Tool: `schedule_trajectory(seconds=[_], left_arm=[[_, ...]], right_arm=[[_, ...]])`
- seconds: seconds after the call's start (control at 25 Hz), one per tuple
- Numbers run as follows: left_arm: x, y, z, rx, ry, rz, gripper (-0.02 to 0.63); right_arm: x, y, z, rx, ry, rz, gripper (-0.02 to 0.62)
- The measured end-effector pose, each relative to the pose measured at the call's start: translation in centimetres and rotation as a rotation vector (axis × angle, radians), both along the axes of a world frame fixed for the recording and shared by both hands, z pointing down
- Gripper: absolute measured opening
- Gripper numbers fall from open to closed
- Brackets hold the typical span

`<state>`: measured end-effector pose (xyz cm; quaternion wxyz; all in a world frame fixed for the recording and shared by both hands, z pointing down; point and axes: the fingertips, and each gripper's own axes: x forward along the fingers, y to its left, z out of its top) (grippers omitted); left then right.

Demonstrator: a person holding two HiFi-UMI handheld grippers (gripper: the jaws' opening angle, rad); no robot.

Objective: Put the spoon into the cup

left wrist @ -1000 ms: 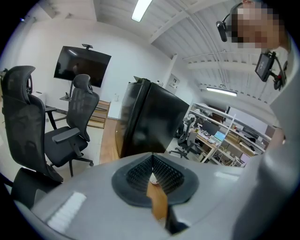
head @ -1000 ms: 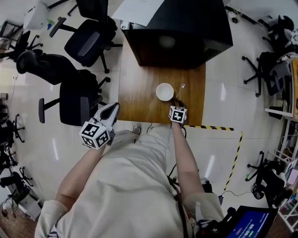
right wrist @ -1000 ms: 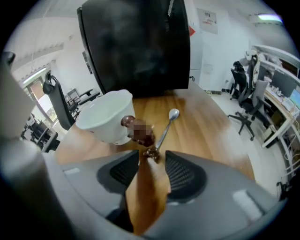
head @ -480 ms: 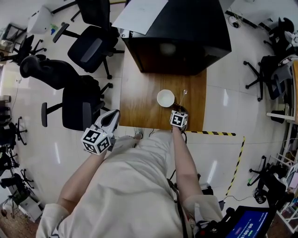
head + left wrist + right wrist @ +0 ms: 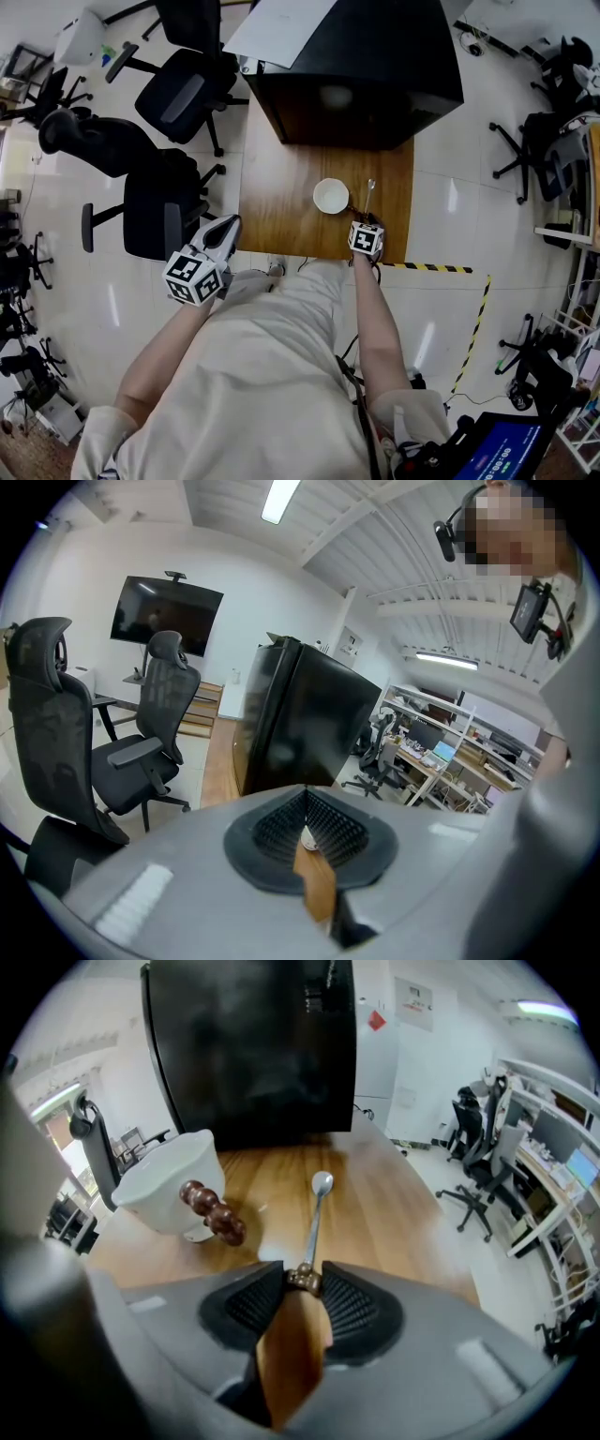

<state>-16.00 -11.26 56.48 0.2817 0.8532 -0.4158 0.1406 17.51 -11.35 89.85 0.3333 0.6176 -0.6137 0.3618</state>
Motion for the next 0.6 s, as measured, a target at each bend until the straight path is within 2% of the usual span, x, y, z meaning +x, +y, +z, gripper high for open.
schedule_trajectory(seconds=[0.24,0.6], left_arm=[[-0.1,-0.5,-0.4,0.008,0.012,-0.006,0.000],[-0.3,-1.3,-0.4,0.022,0.044,0.006,0.000]], right_arm=[[0.9,0.7,-0.9,0.013,-0.039,0.041,0.126],[1.4,0.6,-6.8,0.130,-0.082,0.041,0.126]])
